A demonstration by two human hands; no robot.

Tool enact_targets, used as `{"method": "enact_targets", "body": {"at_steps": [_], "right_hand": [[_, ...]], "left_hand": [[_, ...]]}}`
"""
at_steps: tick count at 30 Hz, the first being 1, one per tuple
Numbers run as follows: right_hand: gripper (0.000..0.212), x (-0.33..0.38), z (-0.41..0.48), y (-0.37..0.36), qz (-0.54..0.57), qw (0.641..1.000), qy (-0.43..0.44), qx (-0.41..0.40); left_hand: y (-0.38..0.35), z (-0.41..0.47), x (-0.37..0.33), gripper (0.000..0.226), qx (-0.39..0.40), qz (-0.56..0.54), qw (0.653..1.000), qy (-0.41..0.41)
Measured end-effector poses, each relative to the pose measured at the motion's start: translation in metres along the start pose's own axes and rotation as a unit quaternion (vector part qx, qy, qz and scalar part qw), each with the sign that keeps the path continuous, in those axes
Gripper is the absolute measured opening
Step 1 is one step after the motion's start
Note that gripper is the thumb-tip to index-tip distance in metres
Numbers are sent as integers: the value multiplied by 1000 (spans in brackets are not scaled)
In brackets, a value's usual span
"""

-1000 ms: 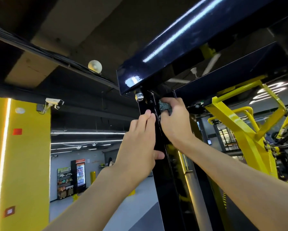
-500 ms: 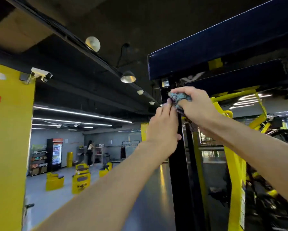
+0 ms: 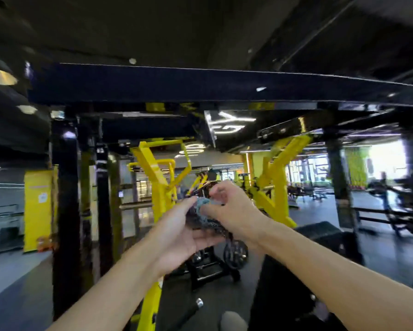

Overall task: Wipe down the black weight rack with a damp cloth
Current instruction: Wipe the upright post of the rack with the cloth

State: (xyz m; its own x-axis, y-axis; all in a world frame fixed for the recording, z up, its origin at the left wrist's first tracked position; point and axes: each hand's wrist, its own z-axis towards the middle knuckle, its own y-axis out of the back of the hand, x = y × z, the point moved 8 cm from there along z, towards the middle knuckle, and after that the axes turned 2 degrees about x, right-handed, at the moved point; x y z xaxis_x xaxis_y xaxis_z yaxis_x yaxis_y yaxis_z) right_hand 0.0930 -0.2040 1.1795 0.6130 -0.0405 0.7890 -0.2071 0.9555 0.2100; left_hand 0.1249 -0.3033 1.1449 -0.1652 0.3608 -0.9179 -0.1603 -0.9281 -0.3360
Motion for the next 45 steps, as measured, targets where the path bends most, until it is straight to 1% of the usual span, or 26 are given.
{"method": "enact_targets", "body": {"at_steps": [2,3,5,7,9,10,11,13,14,15,16,19,21,24,26,28,30,31,33,34,36,38,40,43,45], "right_hand": [[29,-3,-15,68,-109,990,31,-83],[29,-6,-24,103,-151,981,42,-112],[25,-9,-44,173,-237,957,55,-159],[19,-12,-65,242,-319,925,66,-194],[12,-17,-84,307,-358,908,81,-199],[8,-19,-93,336,-371,905,89,-187],[12,-23,-100,363,-382,904,96,-168],[33,-32,-115,413,-402,900,104,-132],[45,-34,-119,431,-411,896,102,-130],[54,-37,-122,455,-422,891,100,-135],[57,-40,-125,487,-434,883,107,-142],[51,-53,-117,557,-437,876,124,-162],[52,-67,-105,597,-426,878,133,-176],[54,-87,-84,653,-423,869,142,-215],[45,-102,-69,686,-432,859,153,-228],[35,-117,-52,720,-440,849,169,-239],[33,-133,-30,756,-455,837,178,-247],[32,-141,-17,775,-466,830,179,-249],[30,-156,12,811,-476,827,170,-246],[29,-162,26,827,-483,826,167,-240],[34,-171,53,852,-509,812,173,-228],[40,-181,81,873,-532,797,184,-221],[37,-191,111,888,-530,798,198,-209],[32,-202,153,901,-516,791,257,-206],[32,-206,178,908,-499,787,296,-212]], "left_hand": [[-50,24,26,31,33,-35,999,19],[-79,36,39,32,57,-50,997,26],[-143,59,67,39,99,-76,991,37],[-210,78,96,40,121,-104,986,45],[-276,99,123,33,125,-124,984,29],[-308,111,134,30,122,-124,985,13],[-338,123,143,27,116,-119,986,-4],[-394,145,162,18,99,-96,990,-37],[-410,152,166,19,86,-83,992,-51],[-432,159,173,25,77,-70,993,-62],[-460,170,183,30,70,-61,993,-68],[-517,201,200,32,63,-25,993,-96],[-546,224,209,30,69,-1,992,-109],[-588,256,225,29,112,59,985,-117],[-615,280,238,26,138,82,980,-117],[-636,311,251,11,151,84,978,-118],[-650,348,262,12,137,92,979,-124],[-653,369,266,13,119,106,978,-135],[-659,415,267,13,69,137,974,-168],[-662,438,268,16,44,157,969,-186],[-670,480,271,30,8,203,956,-210],[-681,516,271,41,-1,243,943,-228],[-691,548,269,48,-2,276,931,-239],[-701,589,264,63,-21,336,906,-257],[-705,610,261,66,-44,382,883,-271]]}}
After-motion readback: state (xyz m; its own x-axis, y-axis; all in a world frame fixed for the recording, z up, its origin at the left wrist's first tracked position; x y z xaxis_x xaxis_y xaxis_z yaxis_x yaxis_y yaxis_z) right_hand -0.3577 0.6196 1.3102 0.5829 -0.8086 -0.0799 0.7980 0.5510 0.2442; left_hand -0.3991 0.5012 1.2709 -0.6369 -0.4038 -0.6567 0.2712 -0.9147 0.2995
